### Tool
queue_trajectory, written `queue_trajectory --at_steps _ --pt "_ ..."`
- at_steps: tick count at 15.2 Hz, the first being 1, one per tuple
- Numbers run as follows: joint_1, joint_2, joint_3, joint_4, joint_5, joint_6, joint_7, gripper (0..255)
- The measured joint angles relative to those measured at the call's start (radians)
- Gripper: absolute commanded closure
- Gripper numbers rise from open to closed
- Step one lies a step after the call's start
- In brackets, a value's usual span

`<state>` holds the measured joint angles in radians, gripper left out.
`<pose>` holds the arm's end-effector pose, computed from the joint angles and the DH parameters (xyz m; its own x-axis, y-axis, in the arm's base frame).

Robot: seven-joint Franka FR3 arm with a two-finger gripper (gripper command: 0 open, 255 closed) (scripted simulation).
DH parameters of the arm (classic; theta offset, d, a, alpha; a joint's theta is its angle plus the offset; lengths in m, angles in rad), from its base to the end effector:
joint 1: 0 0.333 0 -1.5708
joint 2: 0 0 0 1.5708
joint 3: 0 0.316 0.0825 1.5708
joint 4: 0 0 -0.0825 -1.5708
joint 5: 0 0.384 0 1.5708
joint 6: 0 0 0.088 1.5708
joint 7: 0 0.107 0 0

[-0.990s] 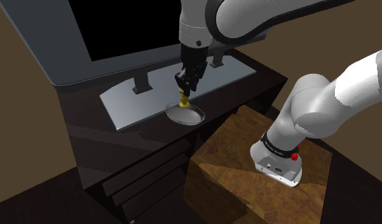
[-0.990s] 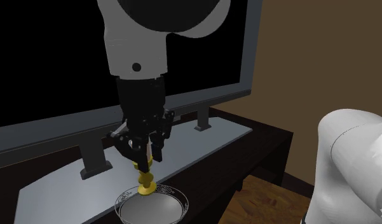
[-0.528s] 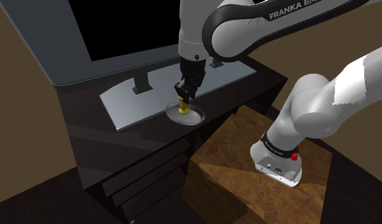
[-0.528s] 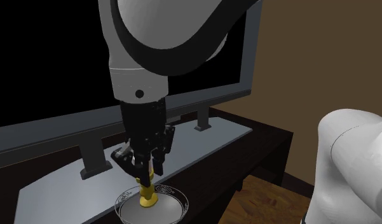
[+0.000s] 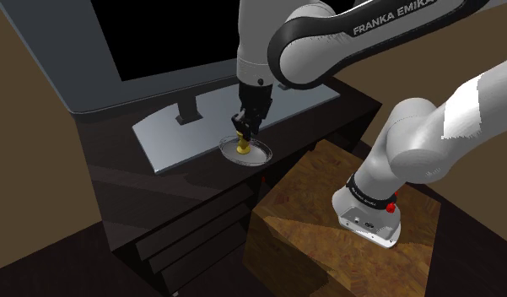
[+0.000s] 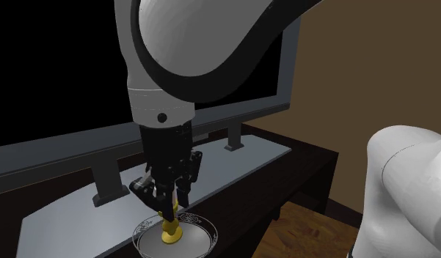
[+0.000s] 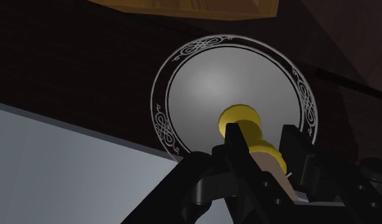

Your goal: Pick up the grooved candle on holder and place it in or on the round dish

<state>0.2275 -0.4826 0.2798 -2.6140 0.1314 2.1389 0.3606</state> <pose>0.3359 0.1901 0.4034 0.9990 0.0446 0.0032 0.0445 -0.9988 0.0182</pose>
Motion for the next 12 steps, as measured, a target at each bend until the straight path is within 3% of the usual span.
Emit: queue_trajectory --at_steps 1,7,12 --pt "0.000 0.000 0.000 0.000 0.000 0.000 0.000 0" --pt "0.000 0.000 0.000 0.000 0.000 0.000 0.000 0" --pt "0.000 -0.047 -0.015 0.080 -0.004 -0.126 -0.003 0"
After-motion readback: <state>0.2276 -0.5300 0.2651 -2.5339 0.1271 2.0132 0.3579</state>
